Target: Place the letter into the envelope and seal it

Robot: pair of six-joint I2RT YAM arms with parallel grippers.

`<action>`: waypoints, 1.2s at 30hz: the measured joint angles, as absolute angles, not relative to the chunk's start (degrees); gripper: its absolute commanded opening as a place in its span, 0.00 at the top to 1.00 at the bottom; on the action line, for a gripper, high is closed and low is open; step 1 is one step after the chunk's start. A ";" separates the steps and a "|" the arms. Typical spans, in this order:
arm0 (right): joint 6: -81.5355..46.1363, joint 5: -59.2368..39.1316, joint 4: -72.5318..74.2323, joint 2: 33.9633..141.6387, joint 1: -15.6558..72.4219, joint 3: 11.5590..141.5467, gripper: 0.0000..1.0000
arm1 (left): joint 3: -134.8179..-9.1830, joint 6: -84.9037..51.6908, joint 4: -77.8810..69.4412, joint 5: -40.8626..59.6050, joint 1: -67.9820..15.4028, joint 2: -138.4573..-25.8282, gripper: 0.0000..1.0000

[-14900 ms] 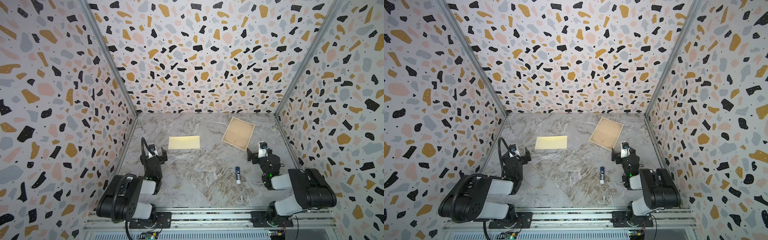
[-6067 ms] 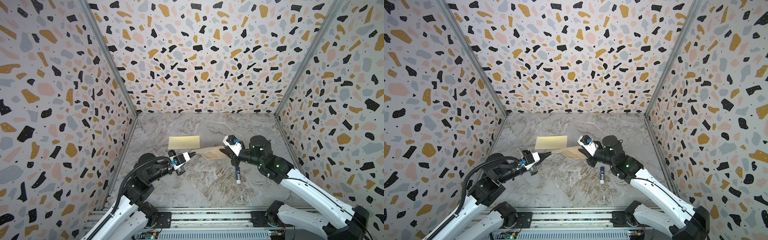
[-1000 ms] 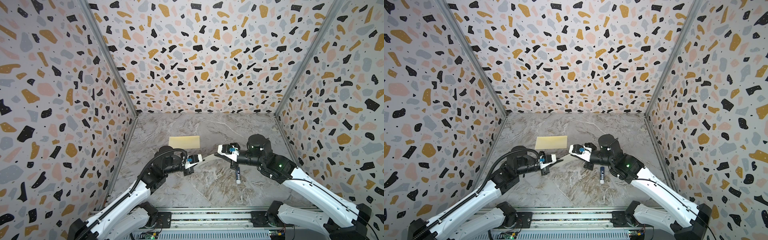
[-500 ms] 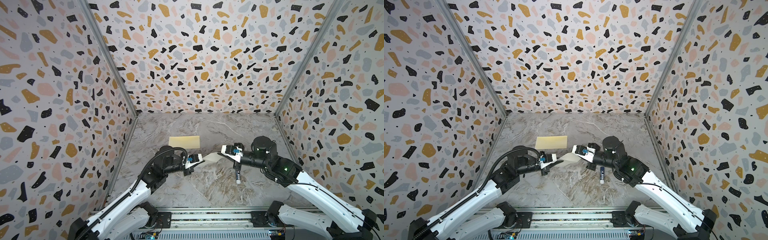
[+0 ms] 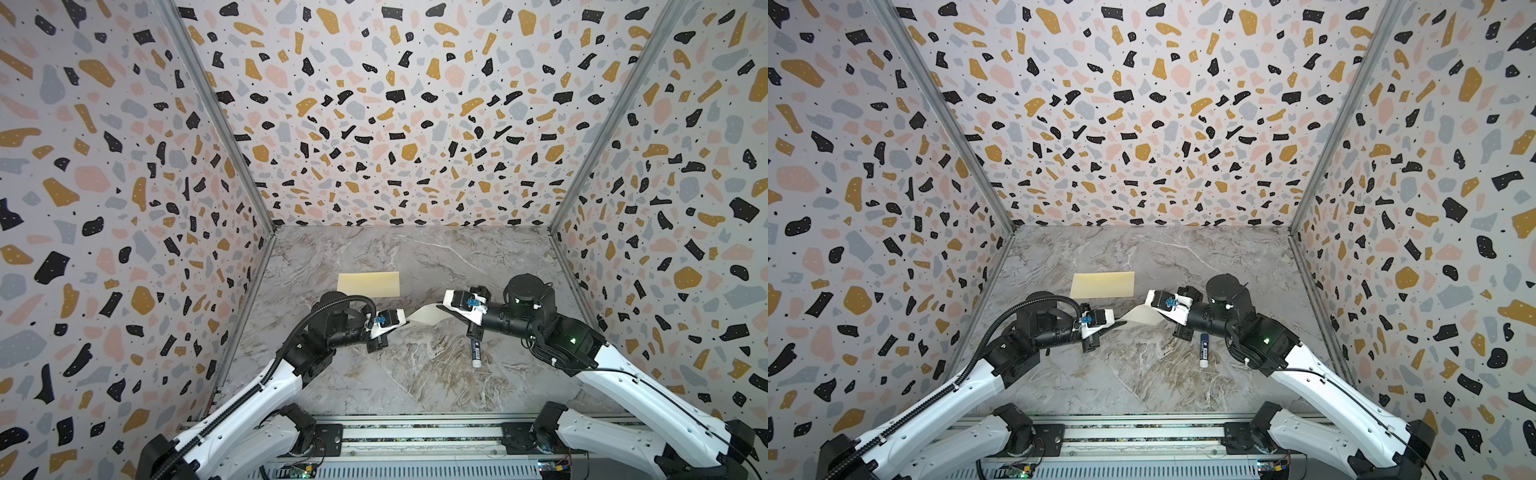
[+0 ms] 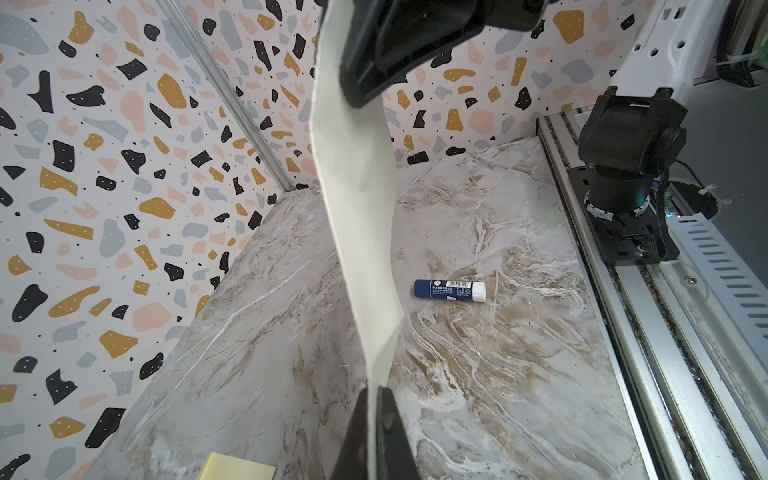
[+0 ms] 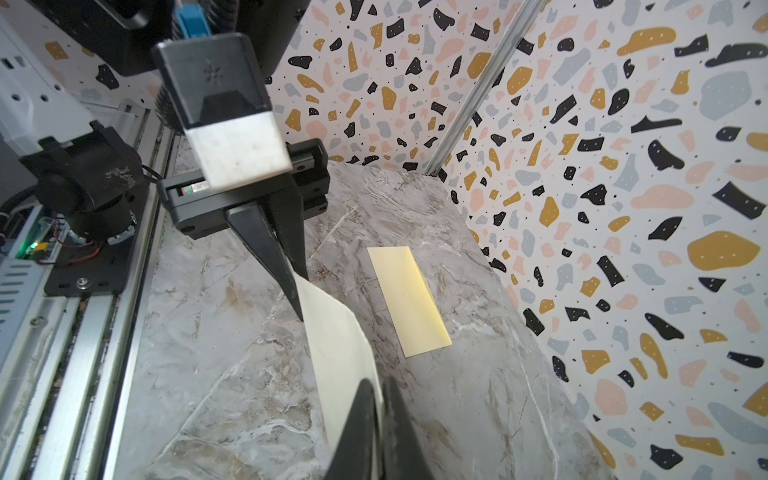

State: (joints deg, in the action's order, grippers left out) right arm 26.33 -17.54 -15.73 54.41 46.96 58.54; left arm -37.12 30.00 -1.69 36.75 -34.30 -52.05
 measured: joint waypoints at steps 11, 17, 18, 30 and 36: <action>22.48 -12.75 -10.68 46.33 46.96 56.14 0.43 | -36.99 21.08 -6.22 35.55 -34.30 -51.33 1.00; 20.53 -16.95 -10.28 45.87 46.96 55.75 0.43 | -34.61 16.62 -10.22 35.83 -34.30 -48.40 1.00; 20.38 -17.74 -10.31 46.33 46.96 55.75 0.44 | -34.35 16.38 -10.44 35.99 -34.30 -48.27 1.00; 18.33 -27.29 -10.94 56.84 48.18 55.75 0.58 | -34.11 15.86 -10.79 38.76 -34.37 -48.38 1.00; 18.33 -27.92 -10.72 60.12 49.12 55.75 0.67 | -34.11 16.95 -10.70 39.83 -34.41 -48.45 1.00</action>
State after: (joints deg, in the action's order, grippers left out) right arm 18.33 -27.92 -10.72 60.12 49.12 55.75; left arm -34.11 16.95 -10.70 39.83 -34.41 -48.45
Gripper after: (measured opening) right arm 0.353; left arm 0.047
